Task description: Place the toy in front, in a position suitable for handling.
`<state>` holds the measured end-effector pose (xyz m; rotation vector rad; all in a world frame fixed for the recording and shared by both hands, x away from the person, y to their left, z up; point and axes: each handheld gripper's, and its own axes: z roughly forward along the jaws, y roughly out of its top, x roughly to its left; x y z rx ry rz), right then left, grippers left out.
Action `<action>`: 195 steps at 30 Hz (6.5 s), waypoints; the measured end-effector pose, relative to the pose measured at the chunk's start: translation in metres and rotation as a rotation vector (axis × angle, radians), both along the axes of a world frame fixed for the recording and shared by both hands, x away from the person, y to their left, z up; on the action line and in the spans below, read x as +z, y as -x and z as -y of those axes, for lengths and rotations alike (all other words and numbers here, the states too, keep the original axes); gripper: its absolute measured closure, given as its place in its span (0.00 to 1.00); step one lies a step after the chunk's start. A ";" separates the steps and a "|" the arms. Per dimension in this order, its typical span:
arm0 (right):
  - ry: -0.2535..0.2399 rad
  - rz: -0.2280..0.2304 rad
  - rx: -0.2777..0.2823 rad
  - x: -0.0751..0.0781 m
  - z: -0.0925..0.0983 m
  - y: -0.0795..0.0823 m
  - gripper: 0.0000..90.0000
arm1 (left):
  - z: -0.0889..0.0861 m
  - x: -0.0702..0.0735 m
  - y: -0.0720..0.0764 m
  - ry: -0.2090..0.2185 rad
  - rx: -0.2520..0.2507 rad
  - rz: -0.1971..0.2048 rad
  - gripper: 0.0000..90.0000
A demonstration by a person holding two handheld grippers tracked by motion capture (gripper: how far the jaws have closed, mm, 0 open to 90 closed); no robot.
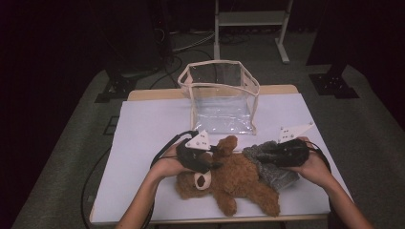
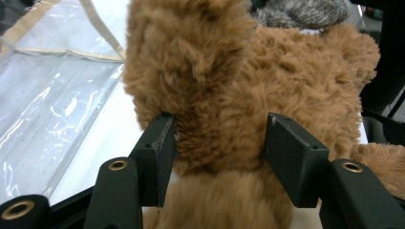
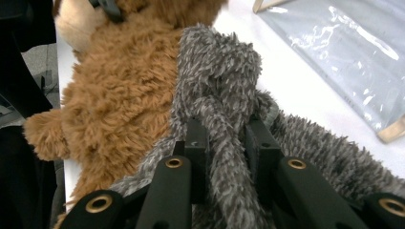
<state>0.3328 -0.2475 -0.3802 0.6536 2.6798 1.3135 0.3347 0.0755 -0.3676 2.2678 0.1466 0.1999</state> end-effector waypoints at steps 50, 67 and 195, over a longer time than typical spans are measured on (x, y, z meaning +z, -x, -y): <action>0.154 0.072 0.090 0.065 -0.087 -0.013 0.83 | -0.081 -0.019 0.014 0.099 0.134 -0.070 0.48; 0.177 0.033 0.096 0.040 -0.095 -0.014 0.83 | -0.065 -0.020 0.014 0.109 0.118 -0.057 0.50; 0.075 0.020 0.144 0.030 -0.118 -0.016 0.82 | -0.041 -0.022 0.025 0.056 0.021 -0.017 0.52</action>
